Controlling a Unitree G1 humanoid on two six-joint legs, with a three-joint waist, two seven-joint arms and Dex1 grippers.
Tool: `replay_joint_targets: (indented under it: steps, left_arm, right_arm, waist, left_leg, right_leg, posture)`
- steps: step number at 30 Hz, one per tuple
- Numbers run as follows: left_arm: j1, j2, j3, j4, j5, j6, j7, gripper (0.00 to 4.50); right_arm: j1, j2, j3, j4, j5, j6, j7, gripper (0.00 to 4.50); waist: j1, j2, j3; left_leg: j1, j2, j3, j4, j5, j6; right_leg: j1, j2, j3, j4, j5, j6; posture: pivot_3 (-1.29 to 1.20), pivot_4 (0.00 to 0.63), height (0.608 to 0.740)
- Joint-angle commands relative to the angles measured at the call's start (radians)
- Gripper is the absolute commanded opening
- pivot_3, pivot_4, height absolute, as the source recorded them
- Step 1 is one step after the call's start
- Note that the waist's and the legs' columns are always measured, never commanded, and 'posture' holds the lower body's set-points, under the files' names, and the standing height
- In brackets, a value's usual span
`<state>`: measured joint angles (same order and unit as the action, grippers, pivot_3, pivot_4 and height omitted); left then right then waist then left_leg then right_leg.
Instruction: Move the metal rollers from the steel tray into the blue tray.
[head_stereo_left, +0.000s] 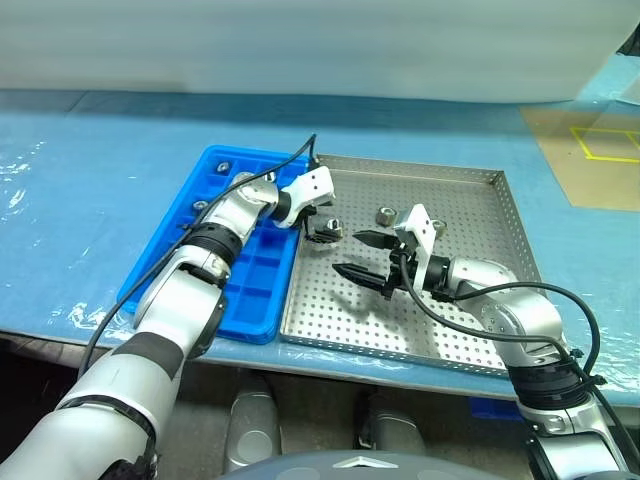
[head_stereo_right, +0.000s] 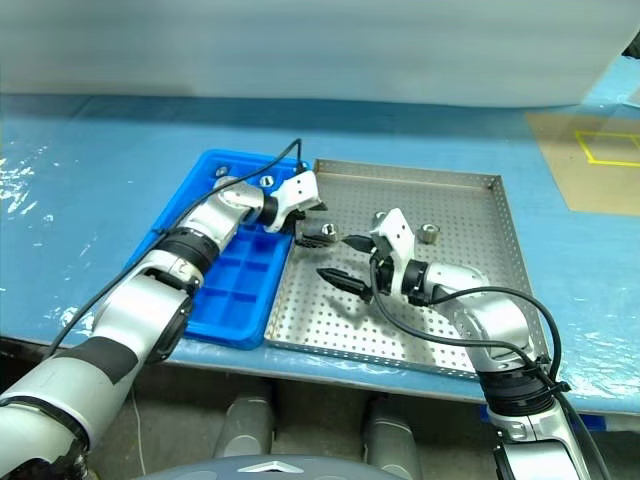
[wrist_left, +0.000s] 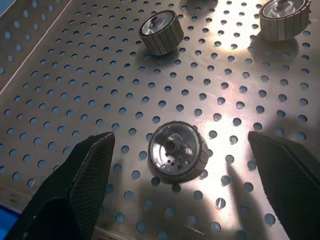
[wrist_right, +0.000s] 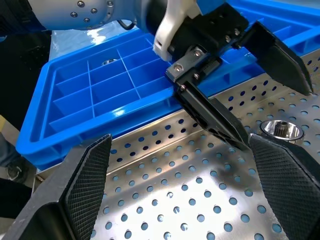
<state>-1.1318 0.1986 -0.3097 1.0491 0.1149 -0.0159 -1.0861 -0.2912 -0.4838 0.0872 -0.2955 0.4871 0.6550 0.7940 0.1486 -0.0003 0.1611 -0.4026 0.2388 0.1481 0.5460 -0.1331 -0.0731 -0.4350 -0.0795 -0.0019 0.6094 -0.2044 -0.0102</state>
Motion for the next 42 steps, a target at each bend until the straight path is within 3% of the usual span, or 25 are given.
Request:
replay_joint_targets:
  steps: [1, 17, 21, 26, 32, 42]
  left_arm:
    - [-0.043, -0.003, -0.011, 0.046, 0.042, -0.061, 0.02, 4.48]
    - [-0.078, -0.023, -0.043, 0.175, 0.166, -0.095, 0.027, 4.48]
    - [-0.09, -0.032, -0.06, 0.199, 0.197, -0.106, 0.035, 3.57]
    - [-0.103, -0.042, -0.067, 0.224, 0.221, -0.103, 0.039, 1.77]
    - [-0.103, -0.047, -0.06, 0.23, 0.228, -0.102, 0.05, 0.12]
    - [-0.095, -0.046, -0.023, 0.2, 0.198, -0.111, 0.05, 0.05]
  right_arm:
    - [0.014, -0.002, -0.029, -0.064, 0.03, 0.005, -0.014, 4.5]
    - [0.047, 0.006, -0.03, -0.107, 0.043, 0.004, -0.076, 4.5]
    - [0.059, 0.007, -0.038, -0.129, 0.046, 0.005, -0.094, 4.5]
    - [0.064, 0.006, -0.042, -0.136, 0.047, 0.002, -0.109, 4.5]
    - [0.077, 0.001, -0.046, -0.146, 0.048, 0.001, -0.117, 4.5]
    - [0.078, -0.021, -0.053, -0.147, 0.044, 0.003, -0.102, 4.5]
  waist:
    - [-0.001, 0.0, 0.0]
    - [-0.029, 0.0, 0.0]
    - [-0.031, 0.0, 0.0]
    - [-0.041, 0.0, 0.0]
    - [-0.05, 0.0, 0.0]
    - [-0.052, -0.001, 0.0]
  left_leg:
    - [0.0, 0.0, 0.0, 0.0, 0.0, 0.0]
    - [0.011, -0.001, 0.001, -0.002, 0.0, 0.0]
    - [0.012, -0.001, 0.001, -0.003, 0.0, 0.0]
    - [0.012, -0.001, 0.001, -0.003, 0.0, 0.0]
    - [0.015, -0.001, 0.001, -0.003, 0.0, 0.001]
    - [0.015, -0.002, 0.001, -0.004, -0.001, 0.001]
  right_leg:
    - [0.0, 0.0, 0.0, 0.0, 0.0, 0.0]
    - [0.01, -0.001, 0.001, -0.002, 0.0, 0.0]
    - [0.01, -0.001, 0.001, -0.002, 0.0, 0.0]
    - [0.01, -0.001, 0.001, -0.002, 0.0, 0.0]
    - [0.013, -0.002, 0.001, -0.003, 0.0, 0.001]
    - [0.013, -0.002, 0.001, -0.004, 0.0, 0.001]
  posture:
    - [-0.03, 0.15, 0.74]
    - [-0.07, 0.15, 0.74]
    - [-0.11, 0.15, 0.74]
    - [-0.11, 0.15, 0.74]
    - [-0.13, 0.15, 0.74]
    - [-0.16, 0.15, 0.74]
